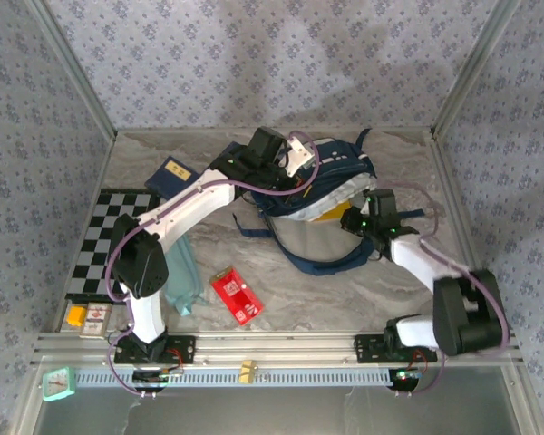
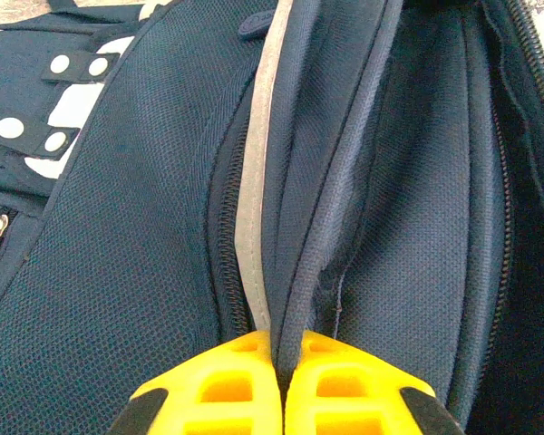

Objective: Pack books, pencil case, and school supplies into a backpack

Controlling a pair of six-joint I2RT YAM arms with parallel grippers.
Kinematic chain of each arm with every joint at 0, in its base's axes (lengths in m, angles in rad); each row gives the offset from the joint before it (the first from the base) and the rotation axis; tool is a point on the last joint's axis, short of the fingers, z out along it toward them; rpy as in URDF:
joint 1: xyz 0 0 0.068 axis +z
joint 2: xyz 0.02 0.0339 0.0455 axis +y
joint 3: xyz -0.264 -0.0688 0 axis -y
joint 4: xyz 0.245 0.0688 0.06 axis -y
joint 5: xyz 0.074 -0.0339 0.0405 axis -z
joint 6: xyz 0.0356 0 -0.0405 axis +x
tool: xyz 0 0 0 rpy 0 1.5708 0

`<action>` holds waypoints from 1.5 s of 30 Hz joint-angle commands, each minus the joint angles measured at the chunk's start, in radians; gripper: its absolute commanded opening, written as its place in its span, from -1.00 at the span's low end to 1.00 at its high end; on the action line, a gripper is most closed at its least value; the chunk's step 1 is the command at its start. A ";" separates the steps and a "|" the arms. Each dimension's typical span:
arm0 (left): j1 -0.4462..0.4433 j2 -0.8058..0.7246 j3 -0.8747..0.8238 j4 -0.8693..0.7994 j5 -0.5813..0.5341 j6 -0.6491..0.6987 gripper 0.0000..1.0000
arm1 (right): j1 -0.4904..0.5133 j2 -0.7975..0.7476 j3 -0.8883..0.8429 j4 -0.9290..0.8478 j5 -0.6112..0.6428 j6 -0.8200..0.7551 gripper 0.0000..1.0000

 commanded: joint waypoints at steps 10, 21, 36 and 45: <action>-0.015 -0.075 -0.082 0.091 0.117 -0.097 -0.39 | -0.060 -0.443 0.159 -0.583 0.076 -0.041 -0.13; 0.133 -0.278 -0.280 0.088 -0.118 -0.300 0.04 | 0.166 -0.093 0.356 -0.475 -0.041 -0.004 0.15; 0.490 0.106 -0.043 -0.022 -0.195 -0.384 0.12 | 0.459 0.390 0.633 -0.327 0.017 0.081 0.18; 0.542 0.437 0.302 -0.102 -0.315 -0.349 0.25 | 0.500 0.506 0.687 -0.286 0.006 0.073 0.16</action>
